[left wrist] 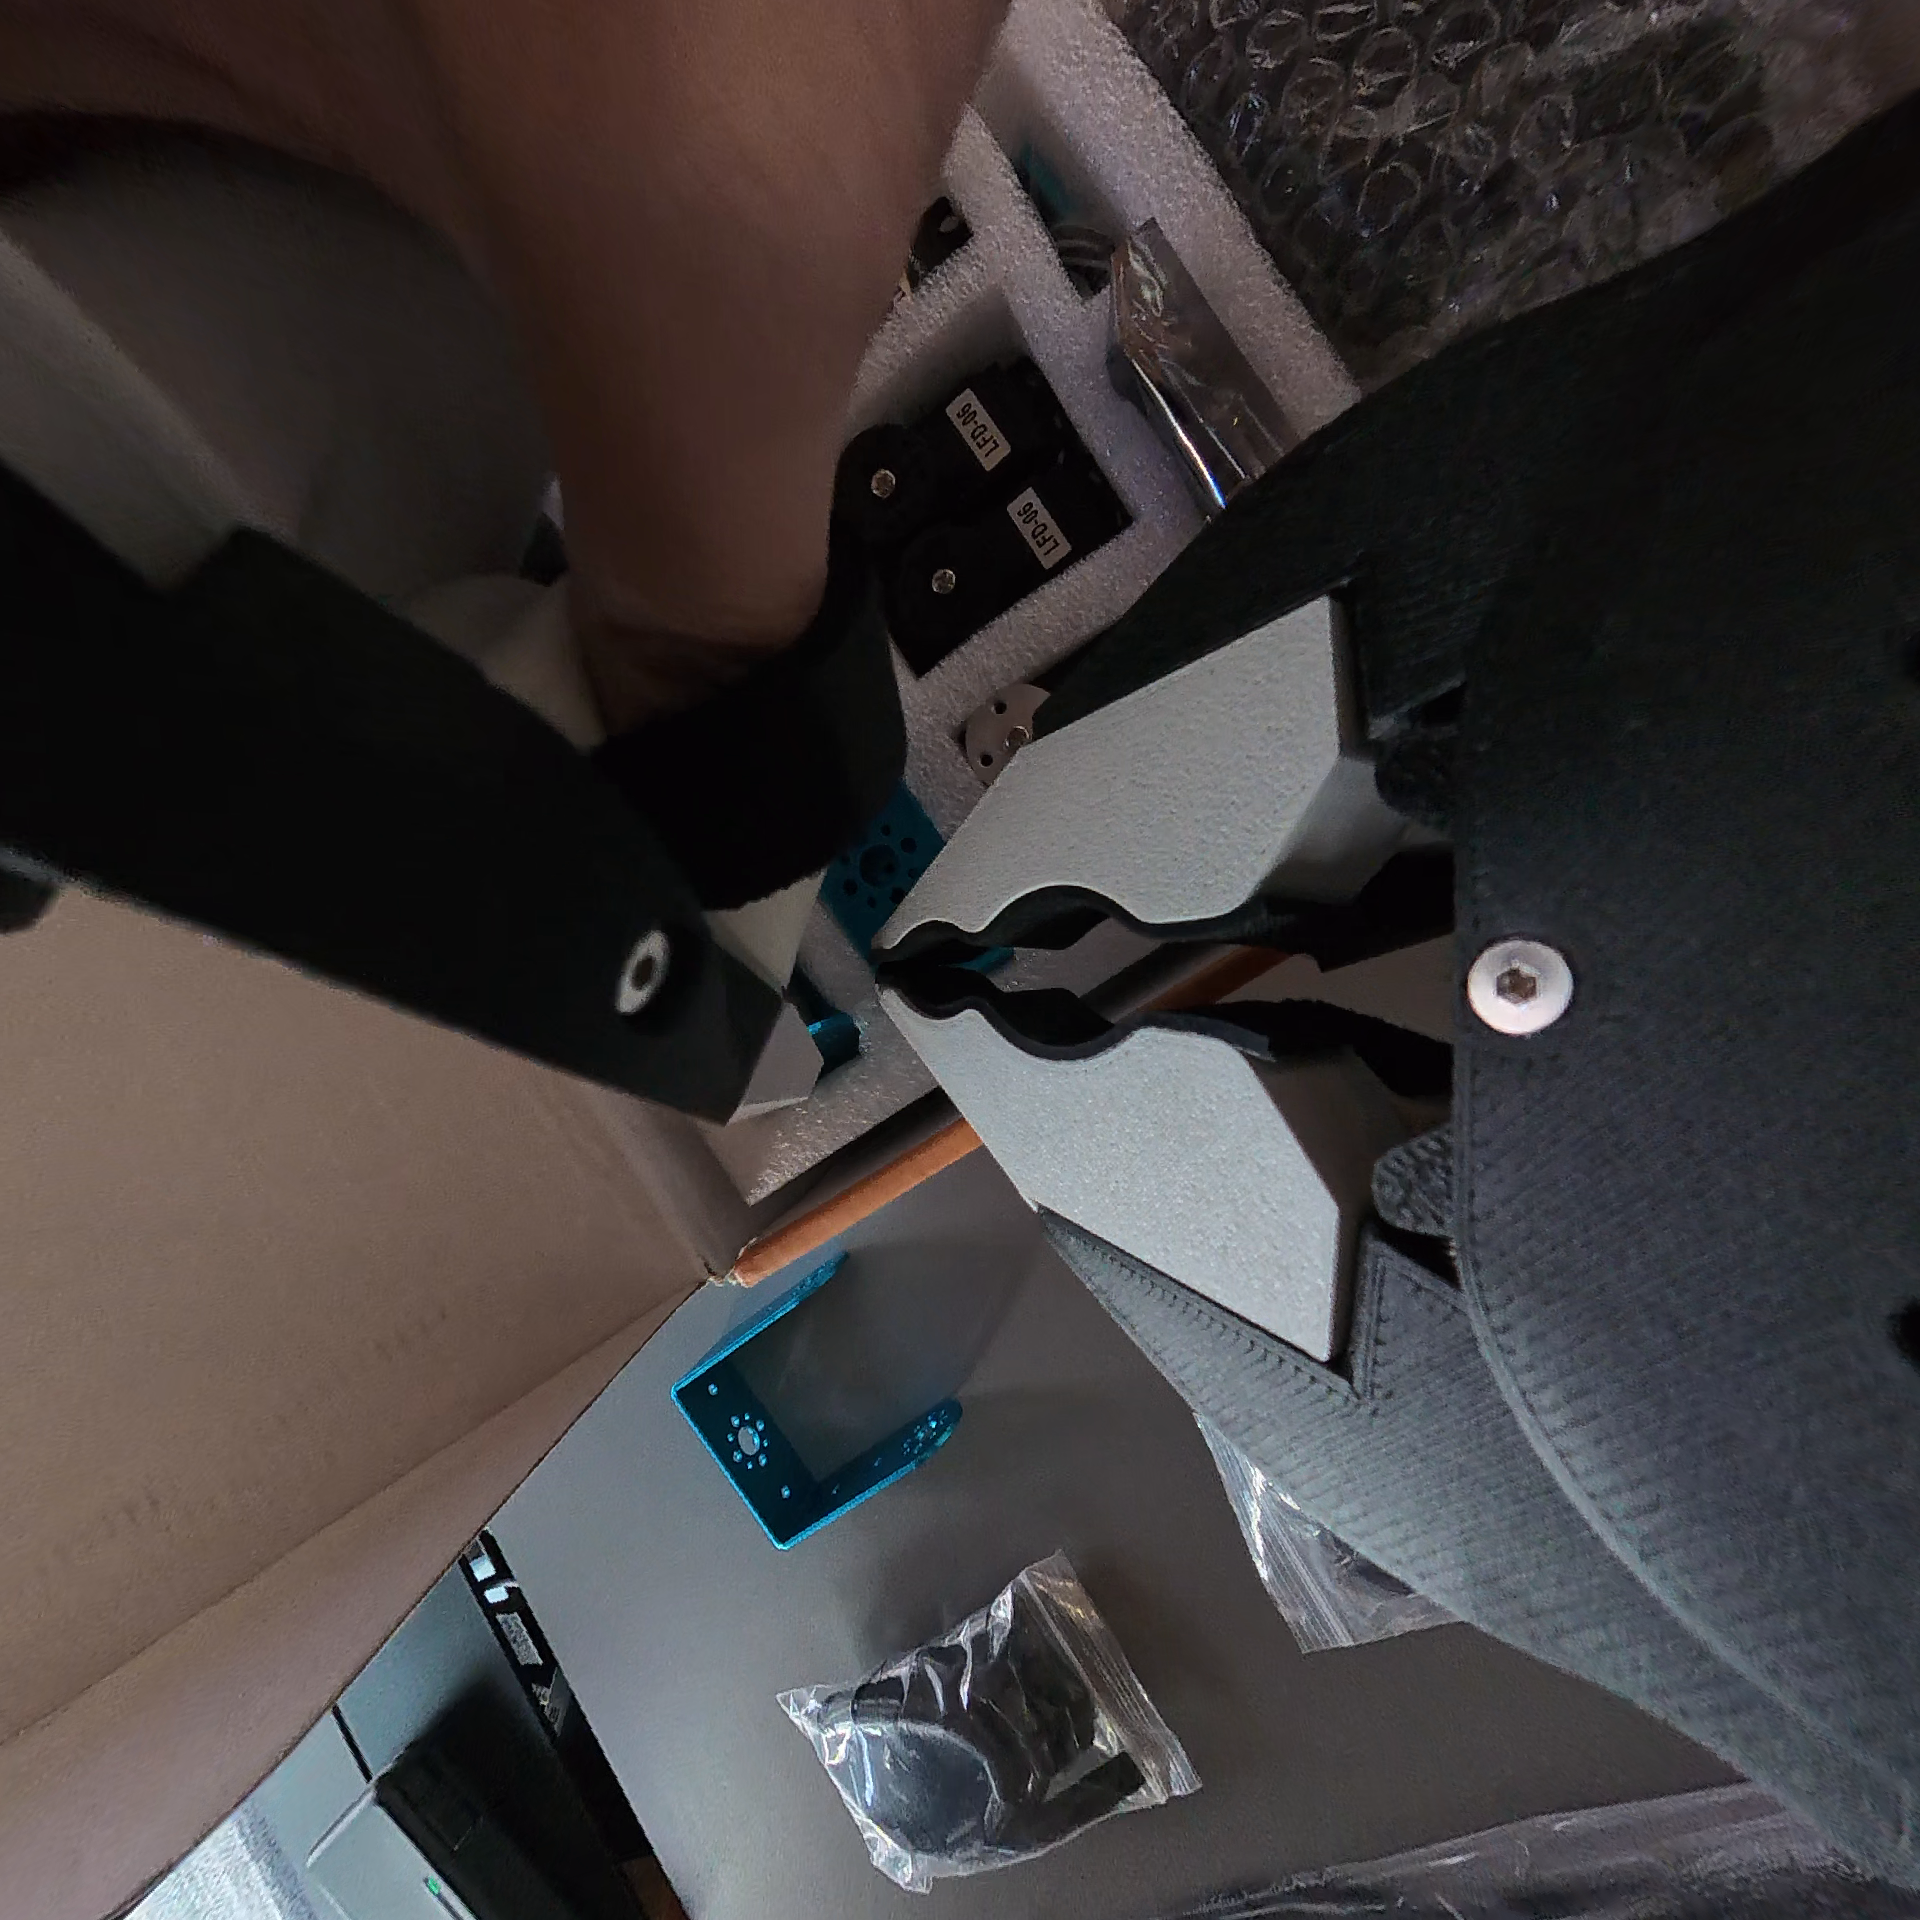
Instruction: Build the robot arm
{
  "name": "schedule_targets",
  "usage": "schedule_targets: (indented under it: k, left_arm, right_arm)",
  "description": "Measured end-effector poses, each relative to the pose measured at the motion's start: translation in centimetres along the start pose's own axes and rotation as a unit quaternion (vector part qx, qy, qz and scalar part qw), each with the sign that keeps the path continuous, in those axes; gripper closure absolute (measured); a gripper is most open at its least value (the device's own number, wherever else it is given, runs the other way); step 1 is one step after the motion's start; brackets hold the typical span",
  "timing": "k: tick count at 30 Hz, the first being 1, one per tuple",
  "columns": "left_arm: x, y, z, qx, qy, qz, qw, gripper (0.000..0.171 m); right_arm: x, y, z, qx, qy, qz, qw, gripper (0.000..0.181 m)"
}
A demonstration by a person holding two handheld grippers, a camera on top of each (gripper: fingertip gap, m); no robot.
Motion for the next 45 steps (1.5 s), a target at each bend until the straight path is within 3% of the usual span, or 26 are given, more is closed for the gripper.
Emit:
schedule_targets:
  k: [8,14,21,29,36,42,45]
  left_arm:
    - [0.0,0.0,0.0,-0.002,0.005,0.005,1.000,0.171]
    - [-0.1,-0.1,0.1,-0.003,0.011,0.011,1.000,0.171]
    - [0.0,-0.2,0.0,0.001,0.020,0.010,1.000,0.171]
    - [0.1,-0.3,0.1,0.012,0.037,0.011,0.999,0.171]
    - [0.1,-0.4,0.1,0.037,0.050,-0.003,0.998,0.171]
    - [0.2,-0.5,0.1,0.044,0.056,-0.007,0.997,0.171]
    - [0.1,-0.6,0.0,0.042,0.051,-0.001,0.998,0.171]
  right_arm:
    - [0.6,0.5,-0.1,-0.094,0.044,0.125,0.987,0.179]
    - [0.6,-0.2,0.3,0.001,0.009,0.012,1.000,0.180]
    - [1.5,0.4,0.2,-0.052,0.040,0.087,0.994,0.180]
    - [1.6,-0.1,0.4,0.008,0.012,0.008,1.000,0.180]
    - [1.8,-0.2,0.3,0.031,-0.002,-0.011,0.999,0.181]
    - [2.1,0.2,0.2,-0.036,0.051,0.065,0.996,0.181]
    - [1.9,0.0,0.4,0.002,0.033,0.014,0.999,0.181]
Point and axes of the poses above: each gripper's, where its closed fingertips meet, x back along the fingers, z out of its top, y = z × x across the jaws, the point moved 2 cm from there along x, back along the fingers, and after that the axes turned 4 degrees about -z, right-handed, at the moved point
